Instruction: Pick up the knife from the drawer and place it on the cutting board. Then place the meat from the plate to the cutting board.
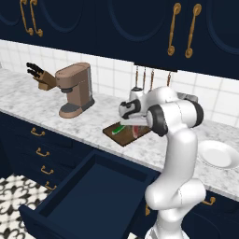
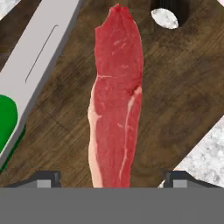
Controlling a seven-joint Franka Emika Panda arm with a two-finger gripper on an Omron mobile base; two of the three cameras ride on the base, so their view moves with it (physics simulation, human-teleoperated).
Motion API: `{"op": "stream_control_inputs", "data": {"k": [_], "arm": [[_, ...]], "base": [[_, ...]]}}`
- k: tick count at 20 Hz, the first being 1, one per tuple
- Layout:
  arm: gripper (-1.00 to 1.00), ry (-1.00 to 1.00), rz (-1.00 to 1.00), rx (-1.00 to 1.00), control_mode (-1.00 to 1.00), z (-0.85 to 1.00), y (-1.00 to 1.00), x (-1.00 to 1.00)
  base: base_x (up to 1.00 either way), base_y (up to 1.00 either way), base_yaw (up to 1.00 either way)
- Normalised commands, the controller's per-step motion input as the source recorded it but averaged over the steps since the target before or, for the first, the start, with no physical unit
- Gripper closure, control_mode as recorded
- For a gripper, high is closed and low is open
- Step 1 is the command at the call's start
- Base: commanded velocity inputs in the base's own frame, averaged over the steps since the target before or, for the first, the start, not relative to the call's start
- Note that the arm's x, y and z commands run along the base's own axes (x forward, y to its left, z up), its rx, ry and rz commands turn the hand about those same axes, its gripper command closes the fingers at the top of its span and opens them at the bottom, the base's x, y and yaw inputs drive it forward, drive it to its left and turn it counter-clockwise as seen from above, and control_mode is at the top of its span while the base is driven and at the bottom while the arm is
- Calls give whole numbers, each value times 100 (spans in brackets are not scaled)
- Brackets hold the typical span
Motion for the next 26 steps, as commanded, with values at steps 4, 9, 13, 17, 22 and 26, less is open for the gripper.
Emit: {"op": "stream_control_inputs", "data": {"k": [4,9,13,17,22,26], "arm": [[-100,-13,0,0,-100,64,0,-59],[-100,-21,0,1,-100,57,0,-93],[-100,-19,0,0,-100,65,0,-100],[-100,-18,0,0,-100,68,1,-100],[-100,-15,0,0,-100,76,13,-98],[-100,-20,0,0,-100,60,4,-99]], "base": [[0,0,0],[0,0,0],[0,0,0],[0,0,0],[0,0,0],[0,0,0]]}}
